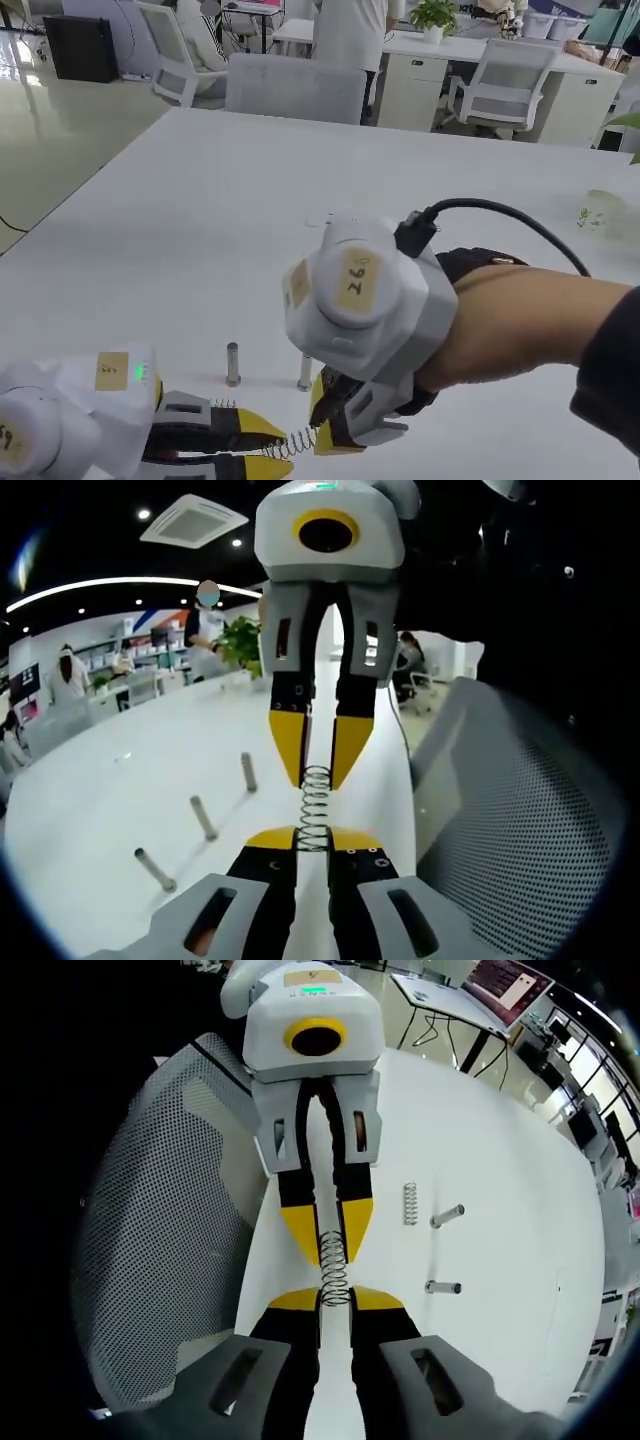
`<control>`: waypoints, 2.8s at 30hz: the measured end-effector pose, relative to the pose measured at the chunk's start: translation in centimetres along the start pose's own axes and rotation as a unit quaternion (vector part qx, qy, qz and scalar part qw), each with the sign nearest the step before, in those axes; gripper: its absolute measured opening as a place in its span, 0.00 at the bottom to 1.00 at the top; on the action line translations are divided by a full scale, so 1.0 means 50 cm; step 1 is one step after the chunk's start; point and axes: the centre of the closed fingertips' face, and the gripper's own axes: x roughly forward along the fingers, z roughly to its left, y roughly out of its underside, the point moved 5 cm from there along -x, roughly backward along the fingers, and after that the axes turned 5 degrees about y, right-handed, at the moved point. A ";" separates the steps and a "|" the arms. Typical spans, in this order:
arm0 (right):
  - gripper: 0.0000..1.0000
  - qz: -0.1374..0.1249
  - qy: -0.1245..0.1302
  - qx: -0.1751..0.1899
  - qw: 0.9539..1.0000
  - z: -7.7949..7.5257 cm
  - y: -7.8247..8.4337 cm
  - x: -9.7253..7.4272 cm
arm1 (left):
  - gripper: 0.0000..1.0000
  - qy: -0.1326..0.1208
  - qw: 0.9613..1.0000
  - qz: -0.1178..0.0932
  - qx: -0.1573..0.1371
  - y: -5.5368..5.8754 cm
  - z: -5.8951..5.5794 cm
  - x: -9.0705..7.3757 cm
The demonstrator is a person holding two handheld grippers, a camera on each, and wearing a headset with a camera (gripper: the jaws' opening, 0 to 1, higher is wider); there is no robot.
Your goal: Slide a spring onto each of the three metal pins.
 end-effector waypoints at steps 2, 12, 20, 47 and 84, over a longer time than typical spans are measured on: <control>0.07 -0.003 0.001 -0.001 1.000 0.001 -0.004 -0.003 | 0.03 0.000 1.000 0.001 0.000 0.001 -0.001 0.001; 0.07 -0.030 0.006 -0.004 1.000 0.000 -0.037 -0.018 | 0.03 0.002 1.000 0.000 0.001 0.000 -0.001 0.004; 0.07 -0.040 0.009 -0.004 0.999 -0.002 -0.052 -0.022 | 0.03 -0.001 1.000 -0.004 0.002 -0.004 0.001 0.002; 0.09 -0.036 -0.003 0.020 0.999 -0.006 -0.051 -0.004 | 0.03 -0.005 1.000 -0.020 0.011 -0.018 0.004 -0.001; 0.08 -0.024 0.006 0.021 0.999 -0.018 -0.039 -0.004 | 0.16 -0.018 0.999 -0.019 -0.021 -0.010 0.013 -0.009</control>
